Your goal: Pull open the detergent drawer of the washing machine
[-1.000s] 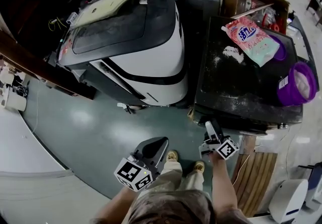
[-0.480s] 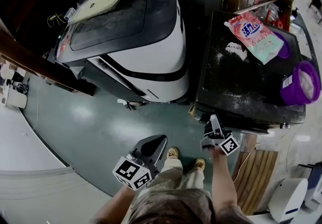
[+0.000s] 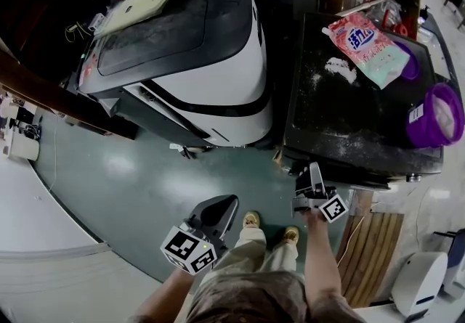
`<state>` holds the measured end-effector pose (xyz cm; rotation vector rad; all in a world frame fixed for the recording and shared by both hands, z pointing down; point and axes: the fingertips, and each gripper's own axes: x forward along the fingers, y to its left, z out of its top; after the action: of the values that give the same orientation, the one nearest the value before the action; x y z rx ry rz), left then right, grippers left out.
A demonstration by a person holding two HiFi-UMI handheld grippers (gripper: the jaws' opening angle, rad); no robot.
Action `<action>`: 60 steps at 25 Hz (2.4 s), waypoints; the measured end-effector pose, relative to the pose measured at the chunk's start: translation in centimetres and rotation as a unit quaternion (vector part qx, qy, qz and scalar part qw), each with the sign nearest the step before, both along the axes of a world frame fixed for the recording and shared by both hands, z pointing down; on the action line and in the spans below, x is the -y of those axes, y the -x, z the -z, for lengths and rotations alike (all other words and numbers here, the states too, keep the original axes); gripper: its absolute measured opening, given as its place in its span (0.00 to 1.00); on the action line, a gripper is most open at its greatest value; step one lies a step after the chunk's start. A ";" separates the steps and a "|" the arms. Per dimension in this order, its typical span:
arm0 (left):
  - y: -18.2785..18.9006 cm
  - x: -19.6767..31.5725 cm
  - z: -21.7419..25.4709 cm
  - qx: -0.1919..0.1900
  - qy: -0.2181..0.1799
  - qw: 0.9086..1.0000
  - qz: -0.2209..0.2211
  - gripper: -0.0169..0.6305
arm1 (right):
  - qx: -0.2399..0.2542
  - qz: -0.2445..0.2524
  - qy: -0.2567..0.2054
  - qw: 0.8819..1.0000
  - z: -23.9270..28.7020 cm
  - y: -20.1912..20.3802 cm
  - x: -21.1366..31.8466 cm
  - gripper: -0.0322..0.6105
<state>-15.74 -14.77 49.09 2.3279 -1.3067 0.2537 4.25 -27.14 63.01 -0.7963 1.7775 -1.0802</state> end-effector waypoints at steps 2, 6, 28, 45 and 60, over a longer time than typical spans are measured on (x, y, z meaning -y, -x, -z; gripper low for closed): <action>0.0 -0.1 -0.3 0.000 -0.001 1.000 -0.006 0.06 | 0.003 -0.009 0.003 1.000 -0.1 -0.1 0.1 0.59; -0.2 -0.3 -1.0 -0.003 0.004 1.000 -0.013 0.06 | 0.003 -0.018 0.001 1.000 -0.3 -0.2 0.2 0.55; -0.7 -1.3 -1.6 -0.013 0.015 1.000 -0.017 0.06 | 0.001 -0.016 0.010 1.000 -0.3 0.1 -2.2 0.53; -2.1 -2.0 -2.2 -0.020 0.021 0.999 -0.044 0.06 | 0.000 -0.006 0.015 1.000 -0.3 0.6 -6.4 0.53; -2.9 -2.8 -2.4 -0.022 0.027 0.998 -0.058 0.06 | 0.002 -0.006 0.018 1.000 -0.3 0.6 -9.6 0.53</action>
<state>-12.80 -11.95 51.46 2.3519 -1.1323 0.2697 3.61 -17.53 63.34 -0.8258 1.7527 -1.1074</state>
